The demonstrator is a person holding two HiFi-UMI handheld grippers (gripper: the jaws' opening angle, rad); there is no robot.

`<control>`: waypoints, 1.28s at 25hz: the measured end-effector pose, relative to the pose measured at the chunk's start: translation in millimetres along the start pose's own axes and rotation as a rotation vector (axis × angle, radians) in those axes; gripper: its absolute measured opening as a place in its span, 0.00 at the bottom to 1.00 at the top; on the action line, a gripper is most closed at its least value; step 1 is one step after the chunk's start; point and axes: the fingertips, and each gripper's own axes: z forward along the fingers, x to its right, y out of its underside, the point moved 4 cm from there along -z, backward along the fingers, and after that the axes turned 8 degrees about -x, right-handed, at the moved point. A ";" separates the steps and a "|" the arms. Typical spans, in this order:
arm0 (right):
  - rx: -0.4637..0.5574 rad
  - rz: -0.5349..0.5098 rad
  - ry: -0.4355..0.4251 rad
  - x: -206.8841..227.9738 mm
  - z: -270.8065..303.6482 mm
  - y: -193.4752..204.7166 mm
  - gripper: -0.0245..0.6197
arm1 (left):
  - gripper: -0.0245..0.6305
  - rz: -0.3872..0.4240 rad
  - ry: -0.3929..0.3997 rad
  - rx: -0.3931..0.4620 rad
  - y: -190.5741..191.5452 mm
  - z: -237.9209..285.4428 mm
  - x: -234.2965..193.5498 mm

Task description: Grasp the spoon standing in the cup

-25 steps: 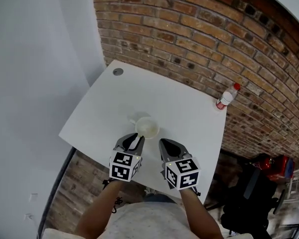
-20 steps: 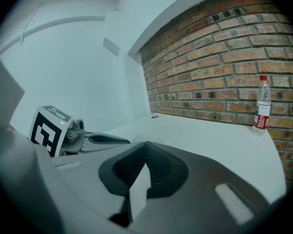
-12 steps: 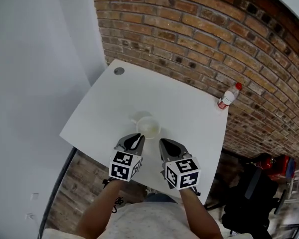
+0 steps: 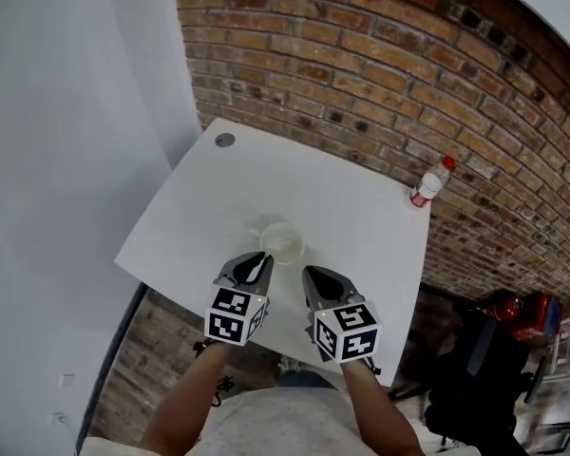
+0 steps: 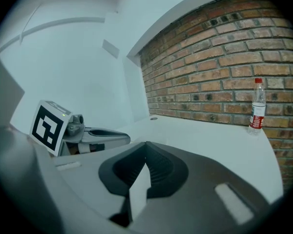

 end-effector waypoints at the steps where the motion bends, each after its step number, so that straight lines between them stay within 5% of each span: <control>1: 0.003 -0.001 0.002 -1.5 -1.5 -0.2 0.05 | 0.11 0.003 -0.001 0.007 -1.9 -3.2 0.4; 17: 0.076 -0.034 0.017 -59.1 -39.2 -0.2 0.05 | 0.11 0.036 -0.037 0.141 -14.2 -89.6 6.5; 32: 0.103 -0.084 -0.046 -138.8 -62.2 16.8 0.05 | 0.11 0.004 -0.161 0.178 31.1 -195.4 -8.1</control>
